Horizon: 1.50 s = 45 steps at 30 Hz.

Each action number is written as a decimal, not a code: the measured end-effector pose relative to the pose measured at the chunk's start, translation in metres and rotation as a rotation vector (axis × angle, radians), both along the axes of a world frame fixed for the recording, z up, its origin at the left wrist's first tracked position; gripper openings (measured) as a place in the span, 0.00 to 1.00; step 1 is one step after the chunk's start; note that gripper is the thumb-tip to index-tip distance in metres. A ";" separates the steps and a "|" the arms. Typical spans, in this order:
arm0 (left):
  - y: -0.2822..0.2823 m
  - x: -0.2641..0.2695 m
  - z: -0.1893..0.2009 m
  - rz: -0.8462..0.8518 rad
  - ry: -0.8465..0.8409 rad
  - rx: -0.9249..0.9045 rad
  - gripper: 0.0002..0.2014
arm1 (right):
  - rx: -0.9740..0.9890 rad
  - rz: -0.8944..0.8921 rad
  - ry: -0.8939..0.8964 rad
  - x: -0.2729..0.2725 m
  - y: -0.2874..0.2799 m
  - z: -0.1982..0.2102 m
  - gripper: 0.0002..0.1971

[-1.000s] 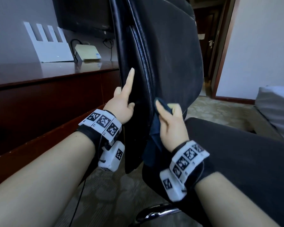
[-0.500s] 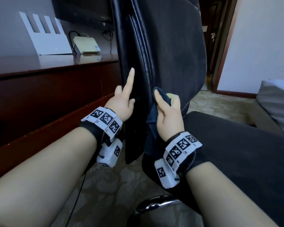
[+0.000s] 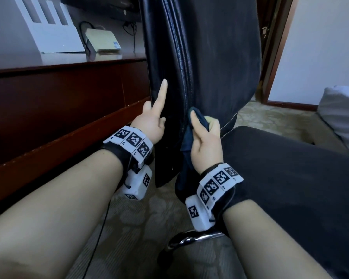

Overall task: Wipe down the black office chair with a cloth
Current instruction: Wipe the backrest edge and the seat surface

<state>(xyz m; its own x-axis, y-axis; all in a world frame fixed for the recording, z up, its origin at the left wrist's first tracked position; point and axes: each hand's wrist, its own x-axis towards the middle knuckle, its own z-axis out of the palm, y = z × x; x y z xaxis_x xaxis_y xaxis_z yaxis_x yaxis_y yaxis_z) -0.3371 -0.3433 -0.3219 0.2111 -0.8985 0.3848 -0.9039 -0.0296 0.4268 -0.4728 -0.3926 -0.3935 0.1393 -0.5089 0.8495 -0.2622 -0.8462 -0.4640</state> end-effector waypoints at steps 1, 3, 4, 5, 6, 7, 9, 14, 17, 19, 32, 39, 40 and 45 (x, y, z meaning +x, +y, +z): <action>0.000 0.001 -0.001 -0.008 0.001 0.002 0.41 | 0.025 0.000 -0.020 0.003 0.002 -0.013 0.23; 0.000 0.002 -0.005 -0.024 0.001 0.000 0.40 | 0.077 0.004 -0.029 0.008 0.005 -0.039 0.22; 0.000 0.002 -0.008 -0.031 -0.001 -0.007 0.39 | 0.103 0.009 -0.025 0.009 0.005 -0.048 0.21; -0.001 0.003 -0.009 -0.040 -0.003 -0.012 0.39 | 0.133 0.021 -0.029 0.009 0.005 -0.053 0.20; -0.001 0.004 -0.011 -0.049 -0.004 -0.010 0.39 | 0.172 0.050 -0.054 0.007 0.005 -0.053 0.18; -0.003 0.005 -0.013 -0.059 -0.004 -0.003 0.39 | 0.187 0.061 -0.073 0.005 0.003 -0.050 0.18; -0.006 0.007 -0.017 -0.073 -0.015 0.011 0.41 | 0.113 0.005 -0.099 0.001 0.003 -0.037 0.20; -0.009 0.013 -0.027 -0.076 -0.047 0.009 0.46 | 0.045 -0.054 -0.122 0.014 -0.002 -0.017 0.23; -0.011 0.015 -0.034 -0.070 -0.050 0.017 0.49 | 0.085 -0.076 -0.134 0.025 -0.001 -0.039 0.23; -0.012 0.015 -0.037 -0.068 -0.045 0.013 0.48 | 0.123 -0.071 -0.096 0.032 0.000 -0.063 0.24; -0.018 0.021 -0.040 -0.084 -0.044 0.033 0.47 | 0.128 -0.135 -0.131 0.034 0.000 -0.056 0.25; -0.018 0.020 -0.040 -0.050 -0.055 0.035 0.46 | 0.402 0.019 0.125 0.059 0.012 -0.088 0.26; -0.018 0.020 -0.040 -0.047 -0.057 0.042 0.46 | 0.420 0.010 0.078 0.056 0.012 -0.083 0.25; -0.021 0.021 -0.042 -0.051 -0.065 0.025 0.46 | 0.486 -0.107 0.024 0.030 0.004 -0.065 0.22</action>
